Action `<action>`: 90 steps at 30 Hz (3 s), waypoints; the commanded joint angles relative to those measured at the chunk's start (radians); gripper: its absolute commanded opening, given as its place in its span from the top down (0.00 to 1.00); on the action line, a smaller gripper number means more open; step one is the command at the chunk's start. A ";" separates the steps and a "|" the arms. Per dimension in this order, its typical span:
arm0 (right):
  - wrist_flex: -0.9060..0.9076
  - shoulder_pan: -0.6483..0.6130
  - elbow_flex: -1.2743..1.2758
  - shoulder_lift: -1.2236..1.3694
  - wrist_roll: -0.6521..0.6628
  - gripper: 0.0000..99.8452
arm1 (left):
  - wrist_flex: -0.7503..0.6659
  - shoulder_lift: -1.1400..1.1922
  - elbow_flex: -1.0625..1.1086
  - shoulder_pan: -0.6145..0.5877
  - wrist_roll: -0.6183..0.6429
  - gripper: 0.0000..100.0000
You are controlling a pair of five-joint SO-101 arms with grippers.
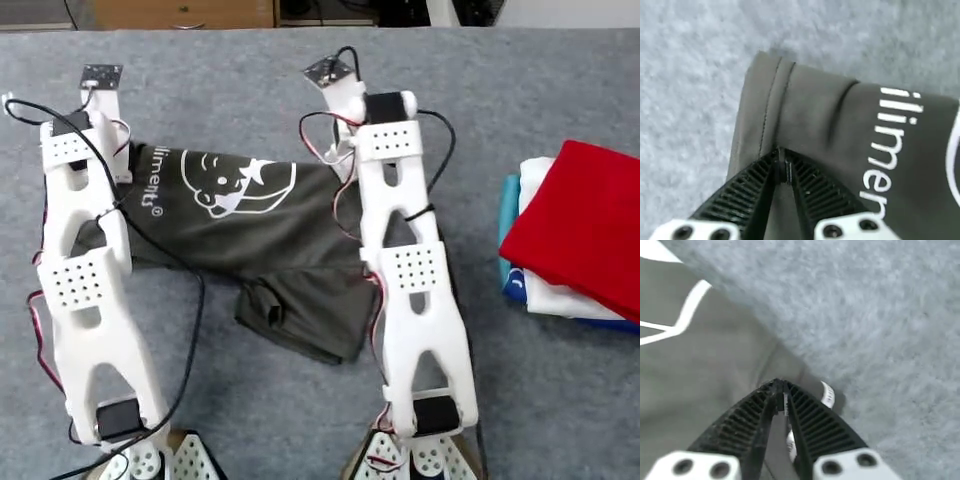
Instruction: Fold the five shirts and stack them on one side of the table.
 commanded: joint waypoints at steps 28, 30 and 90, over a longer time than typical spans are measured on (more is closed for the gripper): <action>0.018 0.025 -0.015 -0.277 0.006 1.00 | 0.529 0.054 -0.806 -0.044 -0.025 0.86; 0.018 0.028 -0.015 -0.323 0.005 1.00 | 0.529 0.042 -0.809 -0.044 -0.021 0.86; 0.015 0.595 1.788 -2.265 0.008 1.00 | -0.015 -1.461 1.614 1.105 -0.431 0.79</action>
